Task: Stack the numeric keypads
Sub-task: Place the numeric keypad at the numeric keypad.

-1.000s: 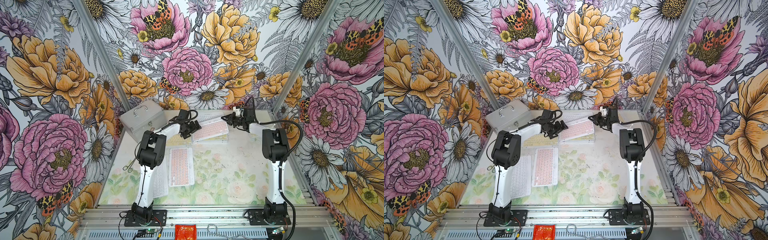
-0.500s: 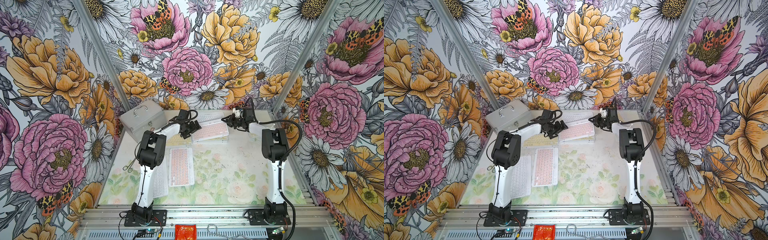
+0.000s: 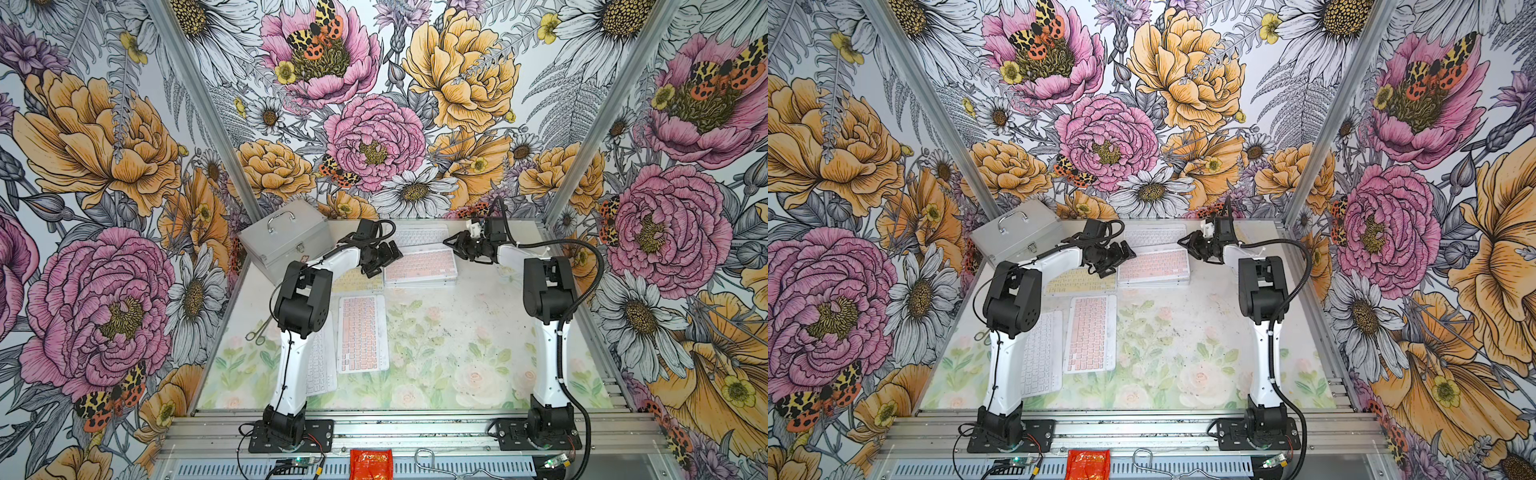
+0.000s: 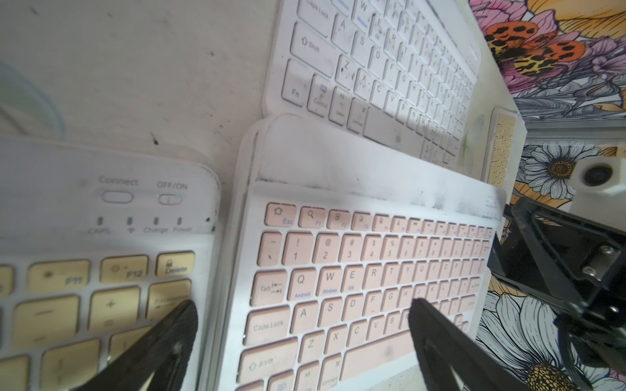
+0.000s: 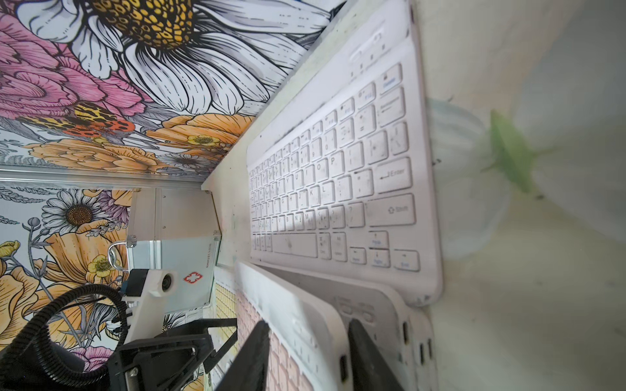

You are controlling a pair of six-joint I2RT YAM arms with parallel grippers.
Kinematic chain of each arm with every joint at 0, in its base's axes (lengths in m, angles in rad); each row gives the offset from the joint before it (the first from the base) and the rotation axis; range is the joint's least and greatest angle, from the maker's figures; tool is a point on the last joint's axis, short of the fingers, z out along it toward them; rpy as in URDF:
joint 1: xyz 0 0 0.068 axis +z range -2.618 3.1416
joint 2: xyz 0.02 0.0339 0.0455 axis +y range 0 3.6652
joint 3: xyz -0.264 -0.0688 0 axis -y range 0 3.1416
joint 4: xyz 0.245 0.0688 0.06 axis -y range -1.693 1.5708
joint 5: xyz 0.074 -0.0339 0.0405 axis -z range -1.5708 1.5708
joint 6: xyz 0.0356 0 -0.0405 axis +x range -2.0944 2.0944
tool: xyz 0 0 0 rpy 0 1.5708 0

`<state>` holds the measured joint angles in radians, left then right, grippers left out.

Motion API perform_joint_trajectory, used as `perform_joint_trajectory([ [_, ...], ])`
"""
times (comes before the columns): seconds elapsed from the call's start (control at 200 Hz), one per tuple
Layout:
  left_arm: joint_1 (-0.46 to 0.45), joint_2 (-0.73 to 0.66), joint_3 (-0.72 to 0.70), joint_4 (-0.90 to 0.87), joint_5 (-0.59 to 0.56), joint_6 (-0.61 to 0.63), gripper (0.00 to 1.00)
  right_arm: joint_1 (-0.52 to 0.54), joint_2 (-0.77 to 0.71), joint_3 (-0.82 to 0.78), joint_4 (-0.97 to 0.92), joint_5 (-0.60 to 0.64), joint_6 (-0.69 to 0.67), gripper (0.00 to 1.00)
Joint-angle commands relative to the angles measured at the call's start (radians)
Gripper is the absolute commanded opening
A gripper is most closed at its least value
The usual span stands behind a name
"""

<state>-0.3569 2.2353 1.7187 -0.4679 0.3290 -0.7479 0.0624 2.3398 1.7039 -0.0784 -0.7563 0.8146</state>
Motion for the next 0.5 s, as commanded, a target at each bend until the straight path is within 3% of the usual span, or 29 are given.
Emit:
perform_joint_trajectory([
  [0.0, 0.002, 0.006, 0.004, 0.001, -0.011, 0.016, 0.99, 0.001, 0.029, 0.039, -0.002, 0.014, -0.027, 0.42],
  [0.495, 0.003, 0.000, -0.005, 0.000, -0.012, 0.016, 0.99, 0.005, 0.012, 0.030, -0.079, 0.082, -0.096, 0.50],
])
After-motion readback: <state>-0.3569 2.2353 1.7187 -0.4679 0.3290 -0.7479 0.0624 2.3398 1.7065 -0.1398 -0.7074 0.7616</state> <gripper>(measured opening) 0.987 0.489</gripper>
